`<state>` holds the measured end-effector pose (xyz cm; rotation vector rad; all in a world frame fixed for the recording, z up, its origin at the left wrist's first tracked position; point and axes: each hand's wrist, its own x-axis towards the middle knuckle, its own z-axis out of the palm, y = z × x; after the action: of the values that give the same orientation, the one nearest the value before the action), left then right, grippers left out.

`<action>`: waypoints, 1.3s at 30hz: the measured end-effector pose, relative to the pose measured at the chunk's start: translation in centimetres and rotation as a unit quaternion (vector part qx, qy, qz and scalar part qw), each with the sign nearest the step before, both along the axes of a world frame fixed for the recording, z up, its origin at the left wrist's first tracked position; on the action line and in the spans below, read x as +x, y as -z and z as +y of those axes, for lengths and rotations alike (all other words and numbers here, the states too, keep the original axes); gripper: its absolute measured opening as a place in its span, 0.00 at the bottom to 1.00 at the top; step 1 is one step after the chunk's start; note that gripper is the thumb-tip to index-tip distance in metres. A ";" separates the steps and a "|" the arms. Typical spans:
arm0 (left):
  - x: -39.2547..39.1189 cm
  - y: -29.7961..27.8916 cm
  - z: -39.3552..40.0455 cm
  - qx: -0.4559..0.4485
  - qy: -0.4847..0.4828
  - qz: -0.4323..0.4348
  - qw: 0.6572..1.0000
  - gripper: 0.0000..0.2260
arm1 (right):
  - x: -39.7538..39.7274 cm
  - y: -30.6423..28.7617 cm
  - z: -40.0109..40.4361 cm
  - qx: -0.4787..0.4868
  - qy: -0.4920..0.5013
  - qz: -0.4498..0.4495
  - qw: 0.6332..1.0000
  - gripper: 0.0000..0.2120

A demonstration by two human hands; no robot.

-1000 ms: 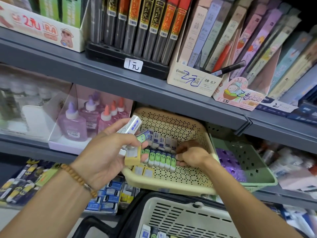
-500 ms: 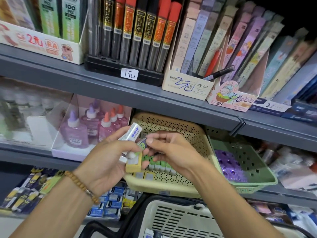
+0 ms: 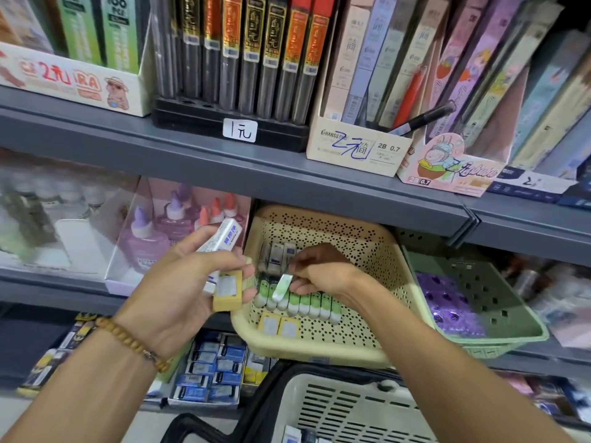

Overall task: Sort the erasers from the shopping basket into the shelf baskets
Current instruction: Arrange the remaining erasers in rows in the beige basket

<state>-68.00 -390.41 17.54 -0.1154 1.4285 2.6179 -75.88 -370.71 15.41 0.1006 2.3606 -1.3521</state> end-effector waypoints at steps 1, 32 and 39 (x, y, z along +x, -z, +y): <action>-0.1 0.0 0.0 -0.005 -0.001 -0.001 1.000 0.14 | -0.2 0.2 -0.5 0.005 -0.010 -0.005 1.000 0.08; 0.9 -1.0 1.4 -0.071 0.072 -0.053 0.993 0.16 | 4.7 -3.9 -2.3 -0.215 -0.116 0.094 0.965 0.09; 1.0 -1.2 1.9 -0.083 0.097 -0.065 0.990 0.16 | 4.5 -3.9 -1.2 -0.222 -0.156 0.071 0.960 0.08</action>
<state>-66.99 -388.53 18.72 -0.1552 1.5275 2.2925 -71.41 -371.88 19.34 -0.4935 2.0051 -1.7253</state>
